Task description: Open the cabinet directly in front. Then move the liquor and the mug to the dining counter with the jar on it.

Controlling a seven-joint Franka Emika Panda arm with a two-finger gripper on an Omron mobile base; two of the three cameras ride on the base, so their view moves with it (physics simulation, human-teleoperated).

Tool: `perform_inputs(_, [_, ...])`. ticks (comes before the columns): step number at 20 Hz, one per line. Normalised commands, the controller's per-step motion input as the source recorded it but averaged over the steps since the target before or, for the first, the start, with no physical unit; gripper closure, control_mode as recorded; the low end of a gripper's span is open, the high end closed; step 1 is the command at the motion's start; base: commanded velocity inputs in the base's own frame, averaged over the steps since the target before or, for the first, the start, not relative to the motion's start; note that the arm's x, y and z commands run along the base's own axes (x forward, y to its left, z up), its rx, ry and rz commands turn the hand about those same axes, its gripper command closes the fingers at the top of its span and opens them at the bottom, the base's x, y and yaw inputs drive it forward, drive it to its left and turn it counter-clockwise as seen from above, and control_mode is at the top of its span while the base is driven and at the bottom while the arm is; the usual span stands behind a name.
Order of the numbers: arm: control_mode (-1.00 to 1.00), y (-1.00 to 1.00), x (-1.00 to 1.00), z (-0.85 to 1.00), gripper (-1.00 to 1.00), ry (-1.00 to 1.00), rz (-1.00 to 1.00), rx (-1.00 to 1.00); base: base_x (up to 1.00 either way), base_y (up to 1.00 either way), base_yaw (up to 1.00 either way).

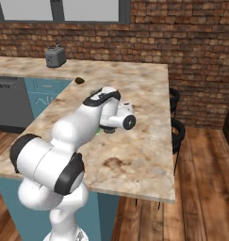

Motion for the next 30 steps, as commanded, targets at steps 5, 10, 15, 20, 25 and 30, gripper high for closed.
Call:
perform_inputs(5, [-1.0, 0.0, 0.34, -0.16, 1.0, 0.0, 0.0, 0.0, 0.0, 0.0, 0.0])
perform_inputs(10, [-1.0, 0.0, 0.31, -0.18, 1.0, 0.0, 0.0, 0.0, 0.0, 0.0, 0.0])
perform_inputs(15, [-1.0, 0.0, 0.29, -0.25, 1.0, 0.0, 0.0, 0.0, 0.0, 0.0, 0.0])
perform_inputs(20, [-1.0, 0.0, 0.33, -0.23, 1.0, 0.0, 0.0, 0.0, 0.0, 0.0, 0.0])
perform_inputs(25, [-1.0, -0.01, 0.36, -0.21, 1.0, 0.0, 0.0, 0.0, 0.0, 0.0, 0.0])
perform_inputs(30, [-1.0, -0.01, 0.36, -0.28, 1.0, 0.0, 0.0, 0.0, 0.0, 0.0, 0.0])
